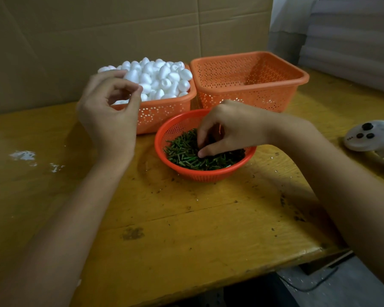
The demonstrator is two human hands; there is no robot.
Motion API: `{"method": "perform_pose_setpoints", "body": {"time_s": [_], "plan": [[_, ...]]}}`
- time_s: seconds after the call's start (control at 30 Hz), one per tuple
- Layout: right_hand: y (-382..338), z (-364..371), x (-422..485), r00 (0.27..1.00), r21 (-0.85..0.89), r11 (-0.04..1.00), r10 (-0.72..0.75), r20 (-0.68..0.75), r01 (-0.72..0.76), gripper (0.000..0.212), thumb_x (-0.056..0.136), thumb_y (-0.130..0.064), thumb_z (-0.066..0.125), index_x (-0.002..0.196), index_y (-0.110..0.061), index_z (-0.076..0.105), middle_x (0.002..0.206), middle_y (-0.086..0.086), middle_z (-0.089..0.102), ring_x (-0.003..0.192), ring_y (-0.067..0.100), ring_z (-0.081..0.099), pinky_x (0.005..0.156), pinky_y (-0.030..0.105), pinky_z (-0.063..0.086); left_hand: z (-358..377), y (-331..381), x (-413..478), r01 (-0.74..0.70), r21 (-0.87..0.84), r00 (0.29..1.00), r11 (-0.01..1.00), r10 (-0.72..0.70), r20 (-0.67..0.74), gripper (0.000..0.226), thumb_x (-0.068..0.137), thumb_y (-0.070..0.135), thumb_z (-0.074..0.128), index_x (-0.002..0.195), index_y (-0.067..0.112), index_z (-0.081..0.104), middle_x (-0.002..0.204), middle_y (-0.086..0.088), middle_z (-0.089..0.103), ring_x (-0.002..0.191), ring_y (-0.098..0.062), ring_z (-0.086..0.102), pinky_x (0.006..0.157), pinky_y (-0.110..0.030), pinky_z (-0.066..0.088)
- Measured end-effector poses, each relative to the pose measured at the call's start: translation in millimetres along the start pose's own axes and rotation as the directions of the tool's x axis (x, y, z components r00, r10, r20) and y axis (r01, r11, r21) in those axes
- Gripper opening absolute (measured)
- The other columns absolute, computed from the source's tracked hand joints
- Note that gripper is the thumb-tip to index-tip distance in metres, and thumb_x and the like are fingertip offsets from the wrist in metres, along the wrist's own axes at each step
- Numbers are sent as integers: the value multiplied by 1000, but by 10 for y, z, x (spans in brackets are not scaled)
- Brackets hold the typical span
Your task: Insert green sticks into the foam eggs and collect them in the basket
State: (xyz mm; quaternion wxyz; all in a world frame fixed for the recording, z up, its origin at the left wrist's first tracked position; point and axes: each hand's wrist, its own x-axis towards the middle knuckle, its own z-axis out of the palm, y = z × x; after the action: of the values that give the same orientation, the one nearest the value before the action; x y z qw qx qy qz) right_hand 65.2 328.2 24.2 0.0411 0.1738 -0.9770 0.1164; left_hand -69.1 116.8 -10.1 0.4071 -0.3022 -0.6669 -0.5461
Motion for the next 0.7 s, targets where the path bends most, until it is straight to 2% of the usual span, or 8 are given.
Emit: {"method": "perform_pose_setpoints", "body": {"time_s": [0.1,0.2,0.3,0.37,0.6,0.7], "plan": [[-20,7,0,1000,73,997,-13,-21,14,15,86,-40,81,94,-27,82,92,-17,77,88,1,68,88,31,51,11,41,-4,53,-53,998,997,-51,39,10,90,20,80,94,24,71,104,8,73,91,-13,75,78,-26,60],[-22,3,0,999,110,994,-7,-49,12,14,84,-37,85,91,-25,82,91,-16,77,88,-1,69,88,27,51,24,107,-13,25,-58,996,998,-21,81,32,88,18,81,101,39,60,104,10,72,97,-16,73,79,-29,59],[-3,-12,-8,998,132,991,10,-68,0,10,86,-29,84,94,-25,82,92,-17,77,90,-3,70,88,27,53,39,107,-34,12,-88,989,996,1,146,32,88,13,80,110,26,61,109,12,72,102,-18,73,80,-34,60],[16,-26,-17,996,149,989,26,-86,-13,12,86,-21,85,97,-24,81,93,-15,78,91,-3,71,88,27,54,52,105,-57,38,-130,984,991,-15,177,32,88,10,78,113,20,61,111,5,73,104,-20,73,82,-35,61],[34,-49,-37,988,248,969,39,-147,-2,21,80,-10,88,98,-18,80,93,-10,79,88,-1,73,88,26,58,86,154,-88,142,-226,968,964,-87,236,31,91,7,74,115,19,60,116,-8,72,107,-21,72,83,-28,60],[34,-50,-36,986,284,959,33,-164,15,24,80,-4,87,100,-15,79,95,-8,79,88,0,74,86,26,60,91,188,-88,205,-306,950,929,-113,292,26,95,6,74,116,18,63,112,-4,73,103,-20,75,82,-32,60]]}}
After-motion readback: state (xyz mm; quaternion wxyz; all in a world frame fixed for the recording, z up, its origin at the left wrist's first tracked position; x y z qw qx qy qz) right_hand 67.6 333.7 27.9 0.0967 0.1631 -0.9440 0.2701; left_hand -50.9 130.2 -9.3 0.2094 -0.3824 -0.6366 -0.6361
